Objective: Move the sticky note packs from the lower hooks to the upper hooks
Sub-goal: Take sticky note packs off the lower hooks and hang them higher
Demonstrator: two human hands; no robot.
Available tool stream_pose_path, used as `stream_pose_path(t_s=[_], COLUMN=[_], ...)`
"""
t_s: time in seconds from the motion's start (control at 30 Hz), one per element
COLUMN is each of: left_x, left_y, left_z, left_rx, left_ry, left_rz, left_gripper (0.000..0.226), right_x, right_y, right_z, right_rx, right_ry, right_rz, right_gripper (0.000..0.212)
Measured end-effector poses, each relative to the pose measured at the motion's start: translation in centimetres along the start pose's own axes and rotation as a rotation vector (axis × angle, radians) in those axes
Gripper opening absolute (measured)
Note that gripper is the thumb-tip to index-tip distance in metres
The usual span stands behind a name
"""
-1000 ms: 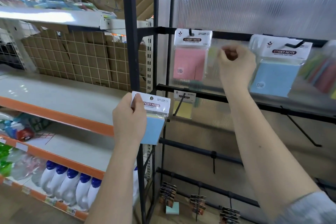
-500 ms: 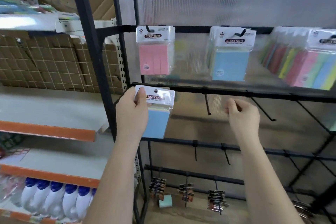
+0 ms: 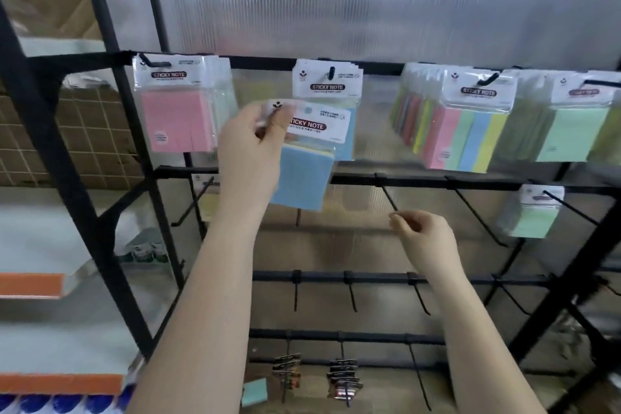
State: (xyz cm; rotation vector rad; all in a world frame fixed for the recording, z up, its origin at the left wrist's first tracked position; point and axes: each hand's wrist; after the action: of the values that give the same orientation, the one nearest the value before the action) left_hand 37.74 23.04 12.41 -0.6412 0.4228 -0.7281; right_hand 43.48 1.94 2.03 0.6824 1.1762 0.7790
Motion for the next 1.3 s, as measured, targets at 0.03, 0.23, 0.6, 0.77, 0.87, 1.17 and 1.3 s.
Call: stream_pose_path(t_s=[0.03, 0.23, 0.6, 0.77, 0.87, 1.17, 1.3], left_x=[0.7, 3.7, 4.9, 5.1, 5.1, 6.3, 6.8], left_y=[-0.4, -1.2, -0.9, 0.1, 0.5, 2.0, 1.9], left_z=[0.4, 2.3, 4.2, 4.3, 4.3, 5.4, 5.7], left_rx=[0.012, 0.032, 0.006, 0.069, 0.084, -0.027, -0.024], left_ry=[-0.005, -0.069, -0.108, -0.126, -0.125, -0.078, -0.115], left_rz=[-0.028, -0.121, -0.153, -0.112, -0.050, -0.028, 0.026], left_gripper=[0.032, 0.037, 0.027, 0.036, 0.041, 0.042, 0.049], right_x=[-0.2, -1.2, -2.2, -2.2, -2.2, -2.0, -2.2], right_y=[-0.2, -1.0, -1.8, -2.1, -2.2, -2.4, -2.4], right_z=[0.1, 0.5, 0.3, 0.3, 0.1, -0.3, -0.7], right_rx=[-0.002, -0.023, -0.057, -0.054, -0.061, -0.045, -0.040], right_ry=[0.009, 0.026, -0.016, -0.024, -0.026, -0.022, -0.016], right_rz=[0.002, -0.002, -0.014, -0.022, -0.026, -0.013, -0.003], right_gripper=[0.019, 0.019, 0.017, 0.019, 0.019, 0.024, 0.024])
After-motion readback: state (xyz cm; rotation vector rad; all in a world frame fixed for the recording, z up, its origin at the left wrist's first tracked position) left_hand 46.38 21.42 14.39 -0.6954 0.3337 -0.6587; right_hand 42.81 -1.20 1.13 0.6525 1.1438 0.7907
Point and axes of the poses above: each hand's wrist, its own z-axis towards the middle knuckle, its own x-axis out of the palm, y = z × x, and after that the axes turned 2 degrees about x, right-handed
